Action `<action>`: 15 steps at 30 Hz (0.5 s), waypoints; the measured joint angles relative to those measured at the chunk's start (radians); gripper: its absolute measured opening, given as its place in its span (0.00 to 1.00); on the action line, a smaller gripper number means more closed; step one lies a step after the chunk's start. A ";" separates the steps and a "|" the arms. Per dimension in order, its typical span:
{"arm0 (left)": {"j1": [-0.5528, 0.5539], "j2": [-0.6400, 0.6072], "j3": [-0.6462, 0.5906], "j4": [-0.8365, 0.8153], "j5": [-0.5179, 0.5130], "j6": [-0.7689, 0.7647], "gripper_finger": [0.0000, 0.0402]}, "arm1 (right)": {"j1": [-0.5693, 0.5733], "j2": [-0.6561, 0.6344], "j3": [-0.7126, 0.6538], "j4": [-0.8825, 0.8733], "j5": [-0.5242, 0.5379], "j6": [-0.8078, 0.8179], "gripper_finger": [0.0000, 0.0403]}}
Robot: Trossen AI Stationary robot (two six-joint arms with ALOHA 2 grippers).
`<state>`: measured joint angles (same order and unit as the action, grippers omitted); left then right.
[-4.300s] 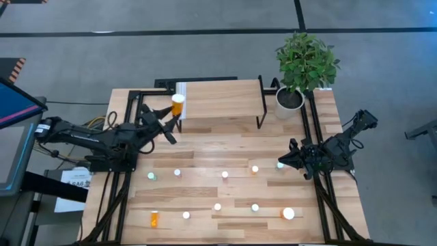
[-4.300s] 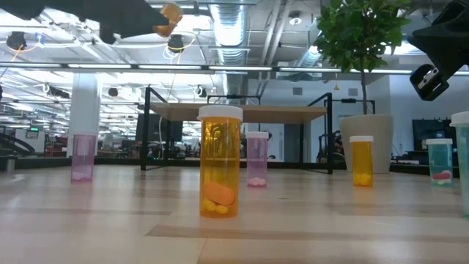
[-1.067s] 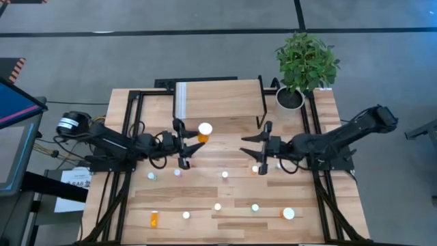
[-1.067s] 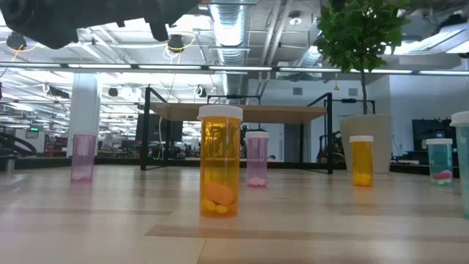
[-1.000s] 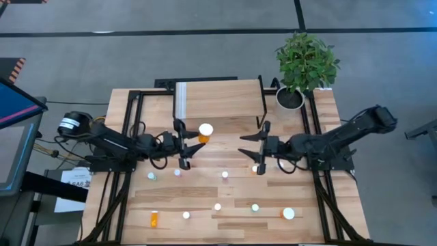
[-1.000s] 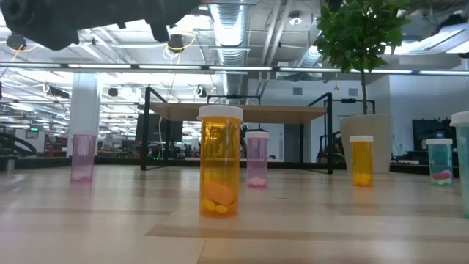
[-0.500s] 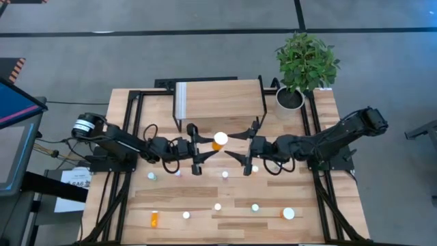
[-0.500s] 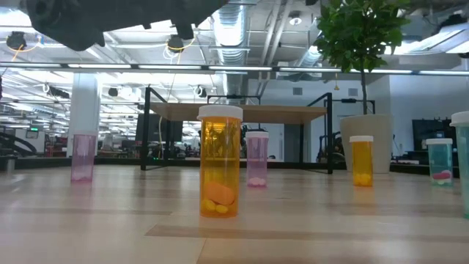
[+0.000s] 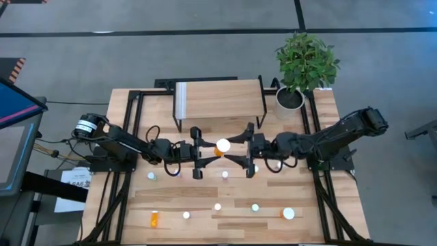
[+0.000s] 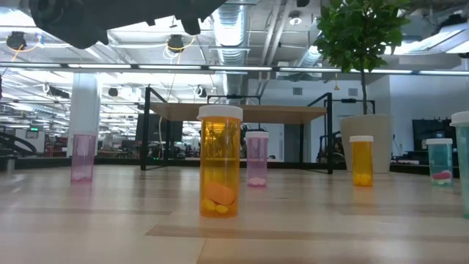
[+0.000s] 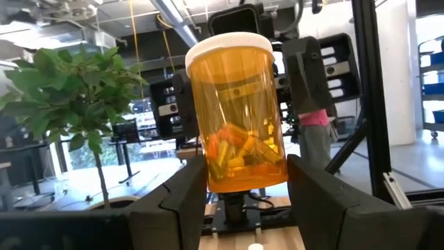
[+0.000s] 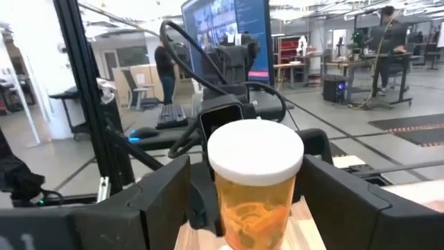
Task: Pick and place medicine bottles onto shelf by color
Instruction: Put the top large orange pill bottle on the shelf
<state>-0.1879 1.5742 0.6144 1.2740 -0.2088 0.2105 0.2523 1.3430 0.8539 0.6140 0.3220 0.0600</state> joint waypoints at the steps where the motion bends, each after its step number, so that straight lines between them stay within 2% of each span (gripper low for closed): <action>1: 0.000 0.000 0.000 0.001 0.005 0.000 0.40 | 0.000 0.000 0.000 0.006 -0.006 0.001 0.73; 15: 0.000 0.000 0.000 -0.007 0.022 -0.011 0.40 | -0.012 0.000 0.000 0.009 -0.011 -0.005 0.72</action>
<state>-0.1875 1.5742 0.6147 1.2671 -0.1867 0.1997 0.2402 1.3426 0.8539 0.6228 0.3107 0.0547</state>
